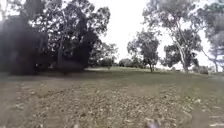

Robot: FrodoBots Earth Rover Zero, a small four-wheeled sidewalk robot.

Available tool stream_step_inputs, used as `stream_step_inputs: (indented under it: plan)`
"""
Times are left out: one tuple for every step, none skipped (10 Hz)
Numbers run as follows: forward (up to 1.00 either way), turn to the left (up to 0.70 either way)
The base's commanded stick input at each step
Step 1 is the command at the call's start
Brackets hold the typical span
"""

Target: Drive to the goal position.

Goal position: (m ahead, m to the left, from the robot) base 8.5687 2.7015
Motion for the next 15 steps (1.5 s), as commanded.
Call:
stream_step_inputs:
  plan:
    - [0.7, 0.0]
    - [0.7, 0.0]
    - [0.7, 0.0]
    - [0.7, 0.0]
    - [0.7, 0.0]
    - [0.7, 0.0]
    - [0.7, 0.0]
    - [0.7, 0.0]
    - [0.7, 0.0]
    - [0.7, 0.0]
    - [0.7, 0.0]
    - [0.7, 0.0]
    - [0.7, -0.01]
    - [0.7, -0.03]
    - [0.7, -0.05]
